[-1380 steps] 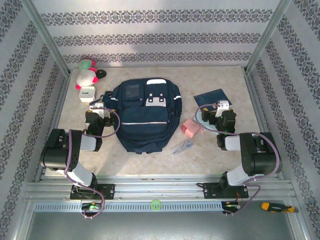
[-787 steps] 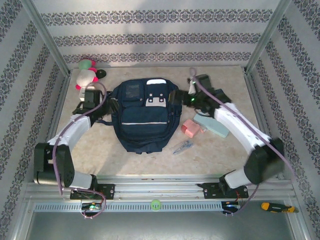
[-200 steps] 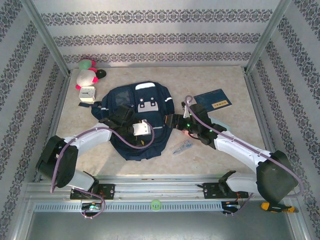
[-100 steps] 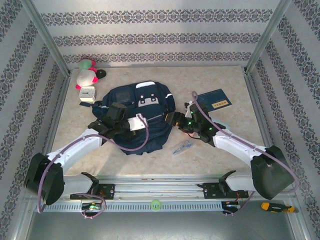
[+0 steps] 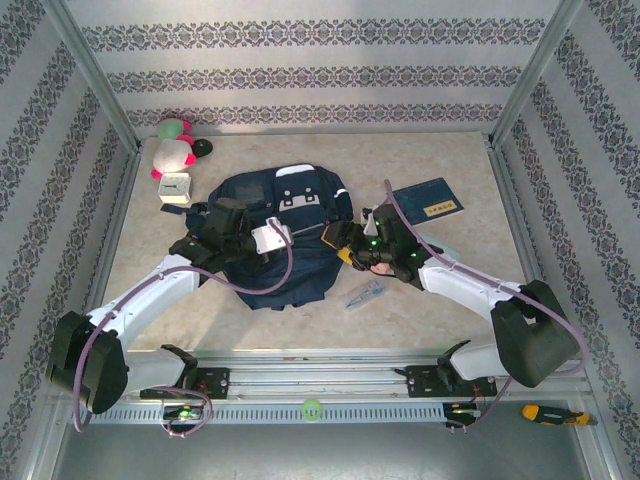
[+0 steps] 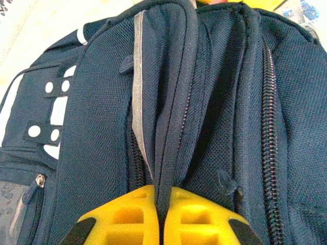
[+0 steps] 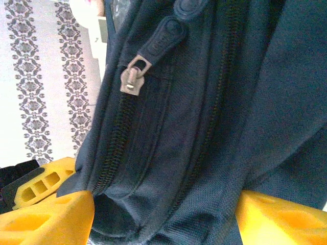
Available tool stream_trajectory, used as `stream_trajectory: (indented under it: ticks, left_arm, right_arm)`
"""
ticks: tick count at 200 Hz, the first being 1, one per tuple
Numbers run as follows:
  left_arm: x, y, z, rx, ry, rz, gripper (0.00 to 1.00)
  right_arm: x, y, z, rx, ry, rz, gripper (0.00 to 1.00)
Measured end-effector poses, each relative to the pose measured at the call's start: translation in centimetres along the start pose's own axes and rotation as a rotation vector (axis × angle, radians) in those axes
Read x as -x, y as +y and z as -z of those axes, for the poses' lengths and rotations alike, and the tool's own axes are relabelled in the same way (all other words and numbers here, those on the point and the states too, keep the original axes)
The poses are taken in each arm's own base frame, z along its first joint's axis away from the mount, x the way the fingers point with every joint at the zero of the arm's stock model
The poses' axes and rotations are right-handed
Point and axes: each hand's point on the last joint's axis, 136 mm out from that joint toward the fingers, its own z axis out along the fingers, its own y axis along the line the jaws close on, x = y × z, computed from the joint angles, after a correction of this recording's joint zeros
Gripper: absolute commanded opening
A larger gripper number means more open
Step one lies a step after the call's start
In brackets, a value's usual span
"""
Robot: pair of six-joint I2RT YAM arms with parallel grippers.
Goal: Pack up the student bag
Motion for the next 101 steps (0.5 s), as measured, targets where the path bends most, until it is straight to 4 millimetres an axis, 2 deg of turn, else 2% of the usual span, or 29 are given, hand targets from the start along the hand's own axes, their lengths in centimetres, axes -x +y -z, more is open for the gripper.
stream_trajectory:
  ticks: [19, 46, 80, 101]
  left_arm:
    - [0.2, 0.3, 0.0, 0.009, -0.008, 0.016, 0.0]
    - [0.2, 0.5, 0.0, 0.017, -0.01, 0.031, 0.0]
    - [0.5, 1.9, 0.0, 0.062, 0.01, 0.052, 0.0]
    - [1.3, 3.2, 0.1, 0.093, 0.009, 0.062, 0.0]
  right_arm:
    - [-0.1, -0.1, 0.3, -0.005, -0.007, -0.011, 0.73]
    - [-0.1, 0.9, 1.3, 0.006, -0.019, 0.015, 0.71]
    - [0.3, 4.1, 2.6, 0.058, -0.042, 0.076, 0.67]
    - [-0.6, 6.4, 2.8, 0.099, -0.032, 0.143, 0.65]
